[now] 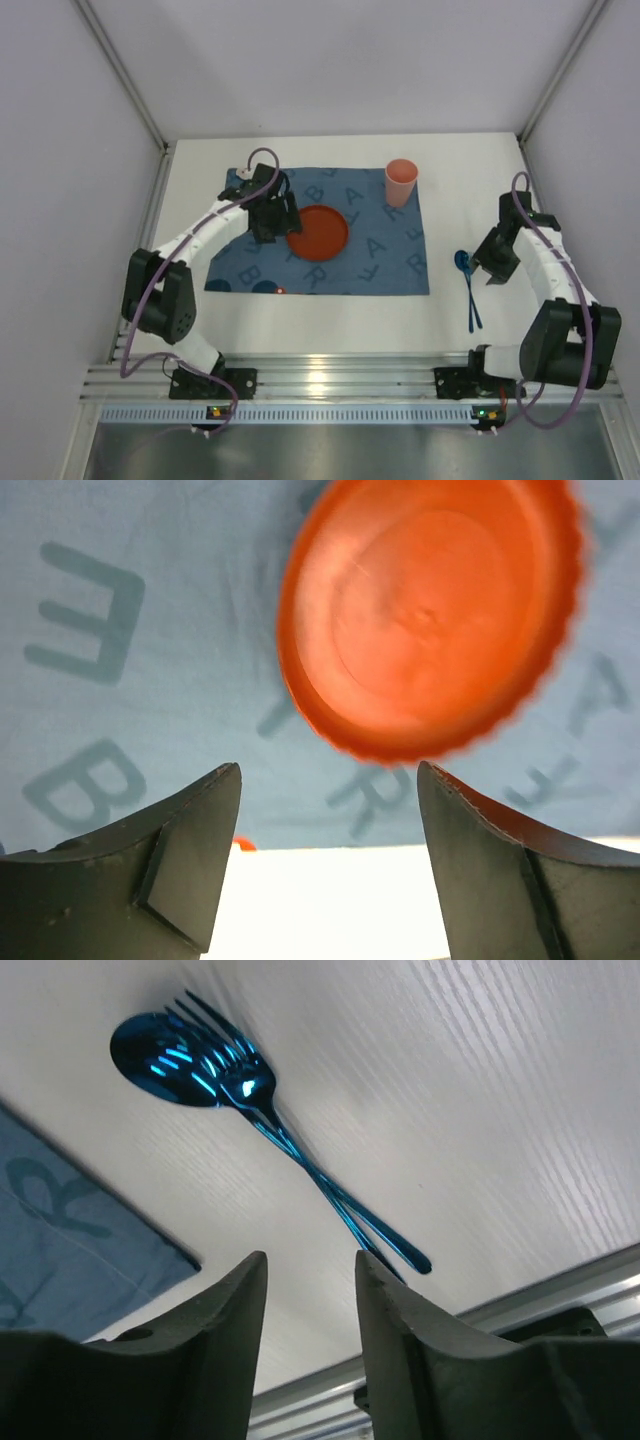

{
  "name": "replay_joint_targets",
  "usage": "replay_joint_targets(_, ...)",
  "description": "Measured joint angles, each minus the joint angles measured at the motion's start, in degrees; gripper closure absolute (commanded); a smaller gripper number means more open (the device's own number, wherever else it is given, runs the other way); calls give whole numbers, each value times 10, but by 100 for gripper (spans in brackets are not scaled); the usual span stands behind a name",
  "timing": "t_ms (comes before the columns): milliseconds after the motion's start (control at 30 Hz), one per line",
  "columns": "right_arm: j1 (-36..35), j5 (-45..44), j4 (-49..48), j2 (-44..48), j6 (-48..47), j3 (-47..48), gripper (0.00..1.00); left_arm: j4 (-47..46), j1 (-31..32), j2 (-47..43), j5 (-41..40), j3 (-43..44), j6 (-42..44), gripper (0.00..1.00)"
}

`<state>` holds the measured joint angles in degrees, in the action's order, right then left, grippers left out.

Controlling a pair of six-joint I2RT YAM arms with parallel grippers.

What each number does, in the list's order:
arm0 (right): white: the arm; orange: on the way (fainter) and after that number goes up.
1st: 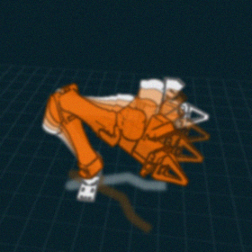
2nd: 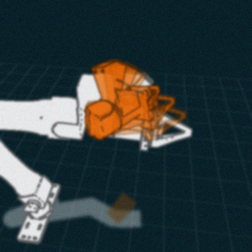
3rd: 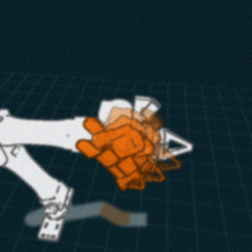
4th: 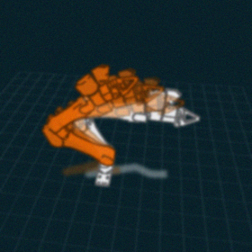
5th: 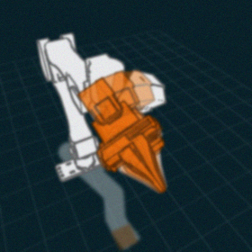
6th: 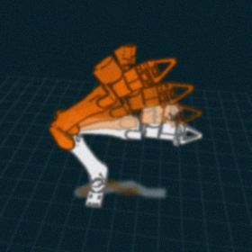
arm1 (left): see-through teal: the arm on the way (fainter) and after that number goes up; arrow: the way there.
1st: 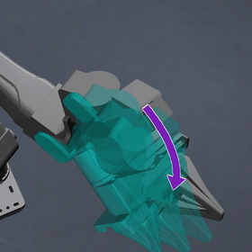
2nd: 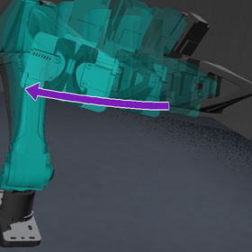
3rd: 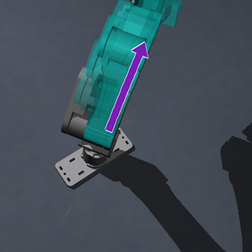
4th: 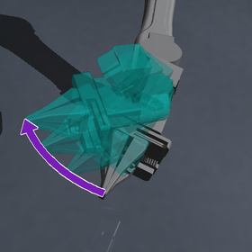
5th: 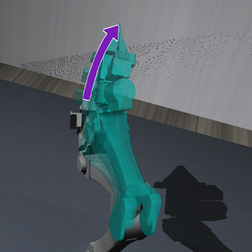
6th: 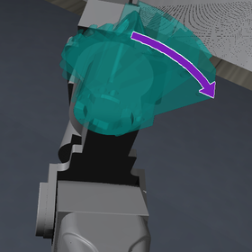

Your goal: Set the dinner table for one person

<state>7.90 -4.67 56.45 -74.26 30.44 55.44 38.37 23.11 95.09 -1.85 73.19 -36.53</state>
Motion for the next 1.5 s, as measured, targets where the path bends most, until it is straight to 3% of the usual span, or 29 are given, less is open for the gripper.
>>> replay_joint_targets(200,0,-21,-57,-73,0,-3,65,17,0,-87,19,-37,0,26)
replay_joint_targets(467,0,-33,-111,-138,0,-29,65,63,0,-112,15,-49,5,27)
replay_joint_targets(1033,0,-16,-150,-155,-24,-36,66,104,0,-131,-18,-48,7,29)
replay_joint_targets(1400,0,-2,-148,-190,-30,-9,87,120,0,-133,-26,-46,7,30)
replay_joint_targets(1500,0,1,-145,-200,-32,-1,100,126,0,-136,-27,-46,7,30)
